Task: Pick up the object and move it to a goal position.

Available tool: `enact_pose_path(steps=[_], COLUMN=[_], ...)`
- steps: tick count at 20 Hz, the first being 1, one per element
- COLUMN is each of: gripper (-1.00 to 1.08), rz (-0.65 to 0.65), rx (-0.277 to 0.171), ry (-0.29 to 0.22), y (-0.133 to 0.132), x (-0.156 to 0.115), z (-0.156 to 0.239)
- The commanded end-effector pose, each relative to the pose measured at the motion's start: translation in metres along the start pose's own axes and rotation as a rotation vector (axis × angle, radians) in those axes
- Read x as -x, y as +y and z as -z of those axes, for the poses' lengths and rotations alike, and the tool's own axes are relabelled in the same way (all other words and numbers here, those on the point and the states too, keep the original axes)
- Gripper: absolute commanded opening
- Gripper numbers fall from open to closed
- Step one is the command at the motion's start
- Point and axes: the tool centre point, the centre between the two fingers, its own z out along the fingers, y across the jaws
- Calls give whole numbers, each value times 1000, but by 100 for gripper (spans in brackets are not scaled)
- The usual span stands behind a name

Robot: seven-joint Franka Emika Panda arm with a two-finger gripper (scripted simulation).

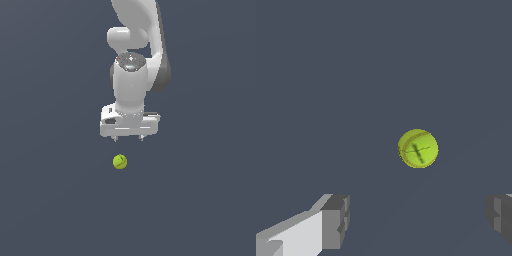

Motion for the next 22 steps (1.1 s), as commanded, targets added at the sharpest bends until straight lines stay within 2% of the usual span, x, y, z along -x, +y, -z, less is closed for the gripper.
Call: enact_pose_path(steps=[1,8,22], gripper=[100,100,100], rz=[26,144,484], rx=[0,-1,-23], ry=[-3,-18,-55], y=[1,8,28], x=[-1,-5,-13], z=[-4,-20,-68])
